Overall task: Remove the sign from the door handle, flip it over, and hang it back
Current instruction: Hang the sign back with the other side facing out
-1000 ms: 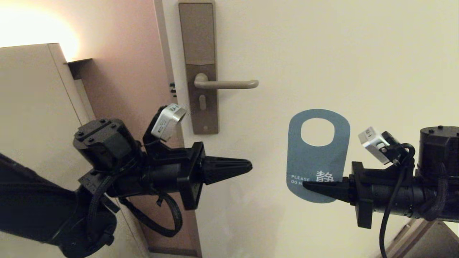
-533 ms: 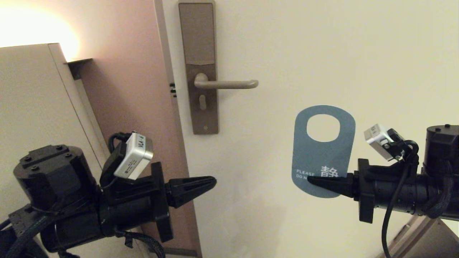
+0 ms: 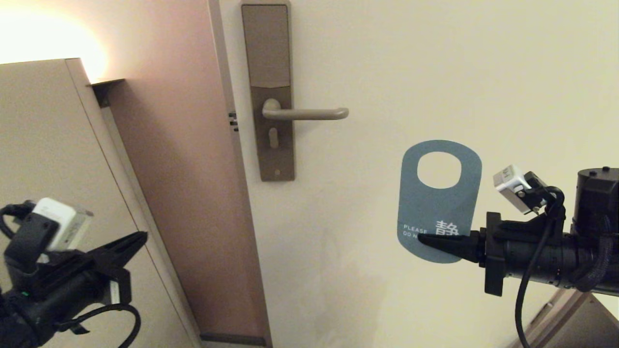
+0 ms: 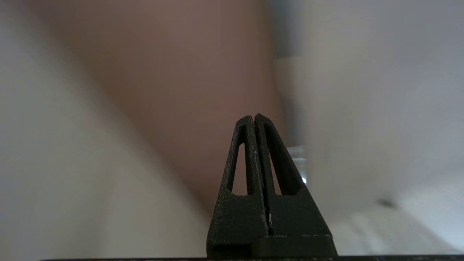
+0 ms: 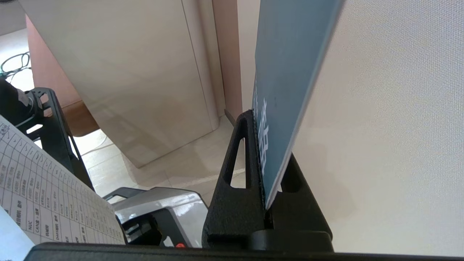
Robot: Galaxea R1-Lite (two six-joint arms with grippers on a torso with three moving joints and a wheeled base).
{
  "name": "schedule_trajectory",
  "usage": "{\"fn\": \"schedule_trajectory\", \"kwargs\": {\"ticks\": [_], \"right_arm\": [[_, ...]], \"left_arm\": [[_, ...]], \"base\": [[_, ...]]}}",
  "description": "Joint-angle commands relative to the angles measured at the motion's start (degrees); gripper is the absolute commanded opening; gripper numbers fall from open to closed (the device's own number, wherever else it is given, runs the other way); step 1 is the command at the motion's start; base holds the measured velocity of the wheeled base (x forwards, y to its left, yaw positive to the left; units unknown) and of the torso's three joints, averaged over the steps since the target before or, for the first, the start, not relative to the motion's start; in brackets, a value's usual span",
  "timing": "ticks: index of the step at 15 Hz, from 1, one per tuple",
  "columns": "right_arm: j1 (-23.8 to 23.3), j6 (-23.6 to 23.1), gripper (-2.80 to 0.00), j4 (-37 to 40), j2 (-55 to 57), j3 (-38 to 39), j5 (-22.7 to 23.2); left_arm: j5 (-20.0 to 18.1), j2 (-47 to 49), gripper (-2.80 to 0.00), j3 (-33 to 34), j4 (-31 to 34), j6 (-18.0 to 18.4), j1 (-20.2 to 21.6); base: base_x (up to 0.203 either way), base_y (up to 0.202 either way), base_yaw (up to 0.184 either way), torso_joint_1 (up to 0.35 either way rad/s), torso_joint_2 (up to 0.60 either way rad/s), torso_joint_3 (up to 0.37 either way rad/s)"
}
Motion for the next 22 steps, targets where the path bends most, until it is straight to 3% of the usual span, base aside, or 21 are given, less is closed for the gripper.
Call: {"fn": "schedule_trajectory", "kwargs": {"ticks": [1, 5, 11, 13, 15, 16, 17, 20, 22], "right_arm": [[-0.1, -0.1, -2.8, -0.2, 0.1, 0.1, 0.3], [-1.1, -0.2, -2.8, -0.2, -0.7, -0.2, 0.3], [-1.8, -0.2, -2.8, -0.2, -1.4, 0.1, 0.3], [-2.2, -0.3, -2.8, -0.2, -1.0, 0.0, 0.3], [-2.4, -0.3, -2.8, -0.2, -1.0, 0.2, 0.3], [-2.4, -0.3, -2.8, -0.2, -1.2, 0.7, 0.2], [-2.4, -0.3, -2.8, -0.2, -1.3, 1.0, 0.3], [-2.6, -0.3, -2.8, -0.2, -1.5, 1.1, 0.2], [-3.4, -0.4, -2.8, -0.2, -1.5, 1.1, 0.3]], "left_arm": [[1.1, -6.7, -2.8, 3.0, -0.2, 0.1, 4.9], [6.2, -20.3, -2.8, 10.8, 2.7, 0.2, 6.2], [8.6, -49.7, -2.8, 11.6, 29.3, 0.0, 6.6], [9.8, -52.3, -2.8, 11.3, 36.2, -0.1, 8.8], [9.9, -53.5, -2.8, 10.6, 39.8, 0.4, 13.9], [9.6, -54.2, -2.8, 10.3, 40.7, 0.6, 13.6], [8.3, -54.7, -2.8, 10.3, 40.8, 0.6, 13.5], [-2.1, -63.5, -2.8, 11.2, 42.2, -0.1, 12.3], [-4.9, -67.9, -2.8, 11.7, 44.3, -2.3, 11.8]], "base": [[0.0, 0.0, 0.0, 0.0, 0.0, 0.0], [0.0, 0.0, 0.0, 0.0, 0.0, 0.0], [0.0, 0.0, 0.0, 0.0, 0.0, 0.0], [0.0, 0.0, 0.0, 0.0, 0.0, 0.0], [0.0, 0.0, 0.0, 0.0, 0.0, 0.0], [0.0, 0.0, 0.0, 0.0, 0.0, 0.0], [0.0, 0.0, 0.0, 0.0, 0.0, 0.0], [0.0, 0.0, 0.0, 0.0, 0.0, 0.0], [0.0, 0.0, 0.0, 0.0, 0.0, 0.0]]}}
